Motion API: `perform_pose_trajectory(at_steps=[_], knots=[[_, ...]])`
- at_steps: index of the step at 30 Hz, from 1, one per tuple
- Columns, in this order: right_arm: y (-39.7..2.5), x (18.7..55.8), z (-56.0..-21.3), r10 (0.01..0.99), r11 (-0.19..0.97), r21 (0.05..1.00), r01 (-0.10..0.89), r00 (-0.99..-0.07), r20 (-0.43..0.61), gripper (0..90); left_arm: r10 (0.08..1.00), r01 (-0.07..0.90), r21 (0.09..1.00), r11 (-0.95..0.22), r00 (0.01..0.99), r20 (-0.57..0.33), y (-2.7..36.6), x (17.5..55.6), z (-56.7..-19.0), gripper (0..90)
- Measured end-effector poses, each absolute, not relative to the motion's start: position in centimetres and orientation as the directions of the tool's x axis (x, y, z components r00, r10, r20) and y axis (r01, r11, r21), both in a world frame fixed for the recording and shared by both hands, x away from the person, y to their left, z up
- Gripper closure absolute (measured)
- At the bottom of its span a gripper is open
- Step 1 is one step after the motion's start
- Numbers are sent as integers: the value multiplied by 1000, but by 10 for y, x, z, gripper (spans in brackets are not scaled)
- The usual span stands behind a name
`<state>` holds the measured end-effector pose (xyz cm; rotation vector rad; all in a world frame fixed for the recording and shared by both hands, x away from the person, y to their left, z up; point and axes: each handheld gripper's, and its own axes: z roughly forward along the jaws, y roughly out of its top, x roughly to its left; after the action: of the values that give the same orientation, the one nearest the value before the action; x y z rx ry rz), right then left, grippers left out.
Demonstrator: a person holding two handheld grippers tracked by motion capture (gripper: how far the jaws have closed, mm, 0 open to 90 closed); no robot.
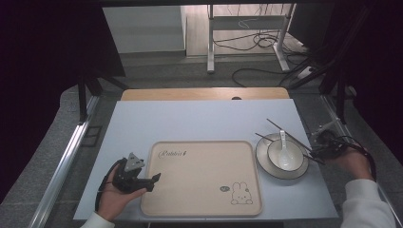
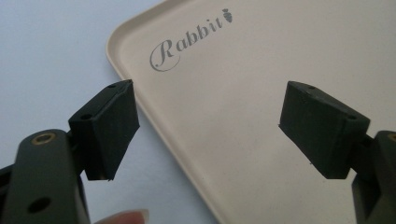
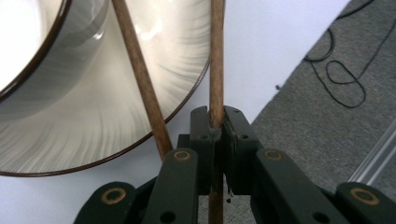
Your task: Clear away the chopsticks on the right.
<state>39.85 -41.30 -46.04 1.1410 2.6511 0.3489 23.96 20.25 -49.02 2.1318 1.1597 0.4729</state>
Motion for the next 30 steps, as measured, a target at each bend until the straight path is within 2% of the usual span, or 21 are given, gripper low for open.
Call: perform_pose_trajectory(at_steps=[5, 11, 23, 30], knots=[[-413, 396, -453, 743, 658, 332, 676, -655, -140, 833, 840, 602, 696, -391, 543, 3, 203, 239, -489, 198], [-408, 388, -433, 771, 615, 405, 676, -623, -132, 835, 842, 601, 701, -385, 540, -1, 203, 239, -489, 198], [-381, 361, -398, 803, 524, 521, 673, -595, -39, 835, 840, 603, 697, -389, 542, 0, 202, 240, -489, 198], [-344, 343, -381, 782, 494, 576, 652, -623, 35, 834, 840, 602, 698, -388, 543, -1, 202, 240, -489, 198]])
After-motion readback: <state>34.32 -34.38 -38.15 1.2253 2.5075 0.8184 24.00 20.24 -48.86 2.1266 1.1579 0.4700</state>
